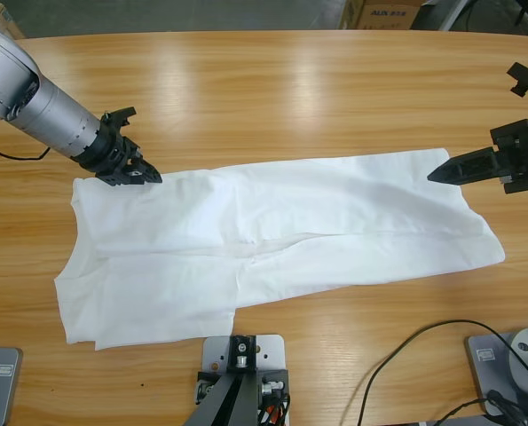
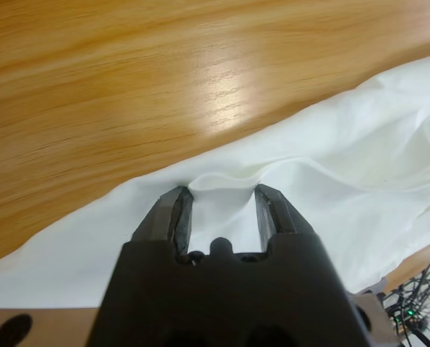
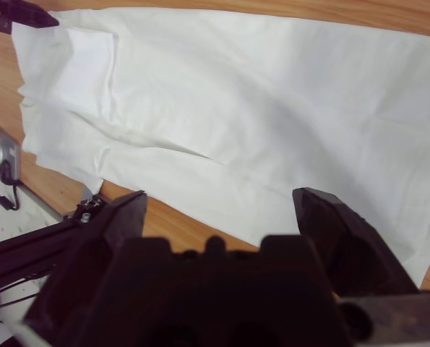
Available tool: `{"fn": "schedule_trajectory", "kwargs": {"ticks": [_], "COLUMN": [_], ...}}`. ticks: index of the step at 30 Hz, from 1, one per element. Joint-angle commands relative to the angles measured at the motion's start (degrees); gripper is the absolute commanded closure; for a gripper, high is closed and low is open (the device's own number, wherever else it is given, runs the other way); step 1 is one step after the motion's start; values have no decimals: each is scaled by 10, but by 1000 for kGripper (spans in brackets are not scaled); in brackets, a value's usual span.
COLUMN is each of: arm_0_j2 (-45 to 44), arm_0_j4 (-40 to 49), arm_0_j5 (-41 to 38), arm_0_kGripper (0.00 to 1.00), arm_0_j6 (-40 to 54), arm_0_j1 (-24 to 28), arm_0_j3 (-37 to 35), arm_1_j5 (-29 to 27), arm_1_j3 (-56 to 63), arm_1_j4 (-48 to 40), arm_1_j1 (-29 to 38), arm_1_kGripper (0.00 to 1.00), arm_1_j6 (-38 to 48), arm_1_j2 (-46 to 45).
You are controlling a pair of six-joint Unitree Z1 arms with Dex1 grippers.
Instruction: Fold clothes
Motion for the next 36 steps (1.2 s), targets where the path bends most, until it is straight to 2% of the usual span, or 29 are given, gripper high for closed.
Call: {"fn": "schedule_trajectory", "kwargs": {"ticks": [1,9,16,24,25,27,28,33,36], "arm_0_j2": [30,19,-5,3,7,8,7,-31,-72], "arm_0_j4": [-8,3,91,100,100,101,105,165,177], "arm_0_j5": [-3,13,54,59,58,59,61,150,172], "arm_0_kGripper": [1000,1000,1000,990,775,167,24,0,0], "arm_0_j6": [9,8,18,18,17,17,16,6,3], "arm_0_j1": [4,-2,-1,-13,-14,-15,-15,6,32], "arm_0_j3": [17,13,-19,-42,-44,-46,-47,-44,-37], "arm_1_j5": [-5,-5,-5,-5,-5,-4,-4,-4,-4], "arm_1_j3": [18,18,18,18,18,18,18,18,19], "arm_1_j4": [-7,-7,-8,-8,-8,-8,-8,-8,-8], "arm_1_j1": [-5,-6,-6,-6,-5,-5,-6,-6,-6], "arm_1_kGripper": [180,179,179,179,179,179,179,165,165], "arm_1_j6": [8,8,8,8,8,8,8,8,8], "arm_1_j2": [11,12,13,14,14,14,14,14,13]}}
